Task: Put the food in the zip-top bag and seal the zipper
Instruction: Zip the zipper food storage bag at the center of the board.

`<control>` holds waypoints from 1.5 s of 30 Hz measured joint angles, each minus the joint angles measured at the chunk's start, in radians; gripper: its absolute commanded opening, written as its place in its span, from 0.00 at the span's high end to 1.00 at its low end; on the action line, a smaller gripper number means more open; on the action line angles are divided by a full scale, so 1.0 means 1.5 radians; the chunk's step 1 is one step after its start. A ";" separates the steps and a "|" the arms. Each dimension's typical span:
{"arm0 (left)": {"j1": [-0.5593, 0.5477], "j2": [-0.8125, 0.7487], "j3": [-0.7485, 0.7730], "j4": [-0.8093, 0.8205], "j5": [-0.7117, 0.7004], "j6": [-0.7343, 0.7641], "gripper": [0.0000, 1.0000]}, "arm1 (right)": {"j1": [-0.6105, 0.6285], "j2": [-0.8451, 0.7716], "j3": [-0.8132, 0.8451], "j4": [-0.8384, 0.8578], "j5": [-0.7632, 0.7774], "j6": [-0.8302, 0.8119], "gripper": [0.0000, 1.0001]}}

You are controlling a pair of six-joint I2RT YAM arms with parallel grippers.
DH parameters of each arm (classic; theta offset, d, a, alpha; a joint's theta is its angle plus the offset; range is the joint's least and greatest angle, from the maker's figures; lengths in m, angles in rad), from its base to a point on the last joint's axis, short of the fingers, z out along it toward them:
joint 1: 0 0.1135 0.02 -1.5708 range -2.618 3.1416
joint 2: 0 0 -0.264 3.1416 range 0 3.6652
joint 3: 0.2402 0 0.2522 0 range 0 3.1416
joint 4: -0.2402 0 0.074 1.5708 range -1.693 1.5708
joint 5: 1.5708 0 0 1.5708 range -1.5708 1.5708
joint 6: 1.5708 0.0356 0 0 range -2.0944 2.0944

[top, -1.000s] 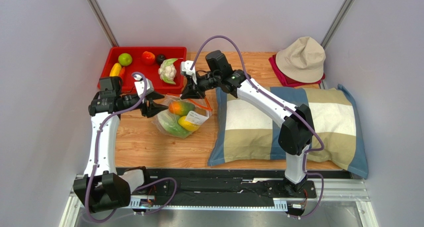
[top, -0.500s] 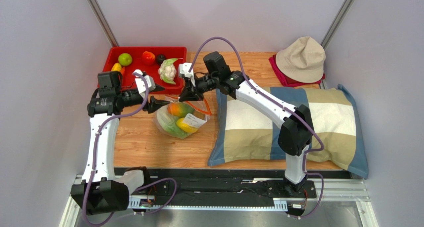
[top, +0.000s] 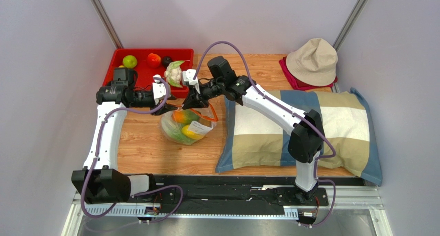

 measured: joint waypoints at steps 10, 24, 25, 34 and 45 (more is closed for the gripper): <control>-0.021 0.000 -0.001 -0.039 -0.028 0.018 1.00 | 0.006 -0.009 -0.010 0.005 0.011 -0.009 1.00; 0.066 -0.050 -0.045 0.037 0.010 -0.120 1.00 | -0.013 -0.059 -0.077 -0.005 0.043 -0.040 1.00; 0.072 -0.052 -0.047 0.042 0.011 -0.127 1.00 | -0.017 -0.061 -0.079 -0.011 0.045 -0.045 1.00; 0.119 -0.055 -0.066 0.086 0.016 -0.161 1.00 | -0.058 -0.097 -0.116 -0.094 0.051 -0.098 1.00; 0.137 -0.039 -0.067 0.103 0.024 -0.167 1.00 | -0.110 -0.138 -0.155 -0.202 0.062 -0.165 1.00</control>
